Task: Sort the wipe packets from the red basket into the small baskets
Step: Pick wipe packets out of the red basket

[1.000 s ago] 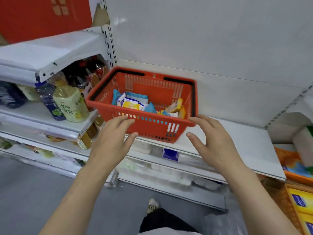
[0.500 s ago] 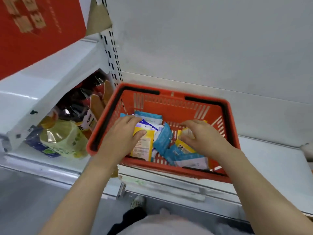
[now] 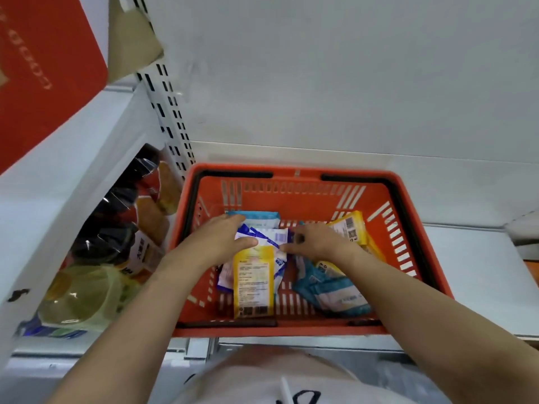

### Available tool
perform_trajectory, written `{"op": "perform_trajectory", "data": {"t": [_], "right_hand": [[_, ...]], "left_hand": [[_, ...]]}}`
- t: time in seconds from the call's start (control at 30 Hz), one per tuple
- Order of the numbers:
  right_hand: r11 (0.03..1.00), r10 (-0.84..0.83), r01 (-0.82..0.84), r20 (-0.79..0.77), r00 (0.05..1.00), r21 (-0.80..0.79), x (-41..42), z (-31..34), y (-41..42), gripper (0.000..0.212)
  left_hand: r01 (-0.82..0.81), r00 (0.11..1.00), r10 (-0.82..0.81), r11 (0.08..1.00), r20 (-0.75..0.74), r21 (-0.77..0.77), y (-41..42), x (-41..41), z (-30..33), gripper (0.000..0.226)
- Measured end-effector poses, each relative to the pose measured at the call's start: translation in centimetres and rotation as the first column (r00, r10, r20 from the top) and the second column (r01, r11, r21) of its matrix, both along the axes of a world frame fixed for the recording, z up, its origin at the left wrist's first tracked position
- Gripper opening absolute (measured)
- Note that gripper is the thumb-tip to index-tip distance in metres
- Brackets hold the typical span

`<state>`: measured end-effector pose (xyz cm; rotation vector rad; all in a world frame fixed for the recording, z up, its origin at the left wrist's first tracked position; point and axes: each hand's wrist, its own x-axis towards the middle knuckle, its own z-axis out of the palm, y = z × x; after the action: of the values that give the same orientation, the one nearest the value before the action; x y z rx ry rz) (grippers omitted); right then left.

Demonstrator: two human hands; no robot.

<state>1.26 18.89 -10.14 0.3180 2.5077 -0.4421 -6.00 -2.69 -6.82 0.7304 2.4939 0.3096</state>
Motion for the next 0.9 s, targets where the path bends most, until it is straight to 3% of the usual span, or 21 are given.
{"op": "perform_trajectory", "data": {"t": [0.13,0.27,0.43,0.53,0.63,0.73,0.77,0.83,0.9], "right_hand": [[0.918,-0.378,0.335,-0.219,0.899,-0.212,1.7,1.6,3.1,0.025],[0.619,-0.71,0.512,-0.146,0.689,-0.596,4.0,3.8,4.4,0.033],[0.521,-0.749,0.503,-0.087,0.657,-0.69,5.9,4.6,4.7,0.054],[0.514,-0.732,0.501,-0.051,0.68,-0.697,6.6,4.8,4.4,0.061],[0.482,-0.741,0.509,-0.021,0.672,-0.713,7.0,5.1,4.1,0.07],[0.426,-0.777,0.515,-0.009,0.63,-0.744,7.2,5.6,4.0,0.078],[0.399,-0.791,0.514,-0.002,0.612,-0.759,7.3,5.7,4.0,0.081],[0.343,-0.823,0.517,0.014,0.567,-0.785,7.5,5.8,4.0,0.08],[0.286,-0.864,0.514,0.014,0.503,-0.809,7.4,5.9,3.8,0.062]], "left_hand": [[0.03,0.999,-0.03,1.0,0.034,0.005,2.0,-1.0,0.2,0.073],[-0.006,1.0,0.007,1.0,-0.028,0.028,4.6,-1.8,-1.0,0.063],[-0.09,0.977,0.076,0.994,-0.2,-0.061,6.2,-1.4,-4.1,0.051],[-0.12,0.975,0.103,0.99,-0.197,-0.076,6.2,-1.2,-5.4,0.047],[-0.072,0.98,0.055,0.994,-0.189,-0.086,6.1,-1.4,-6.1,0.028],[-0.103,0.972,0.112,0.993,-0.209,0.052,6.3,-2.0,-6.1,0.007],[-0.124,0.97,0.148,0.984,-0.191,0.129,6.5,-2.3,-5.6,0.011],[-0.164,0.978,0.194,0.94,-0.076,0.298,6.8,-2.7,-4.3,0.02],[-0.268,0.963,0.237,0.845,0.125,0.463,7.0,-2.4,-2.6,0.019]]}}
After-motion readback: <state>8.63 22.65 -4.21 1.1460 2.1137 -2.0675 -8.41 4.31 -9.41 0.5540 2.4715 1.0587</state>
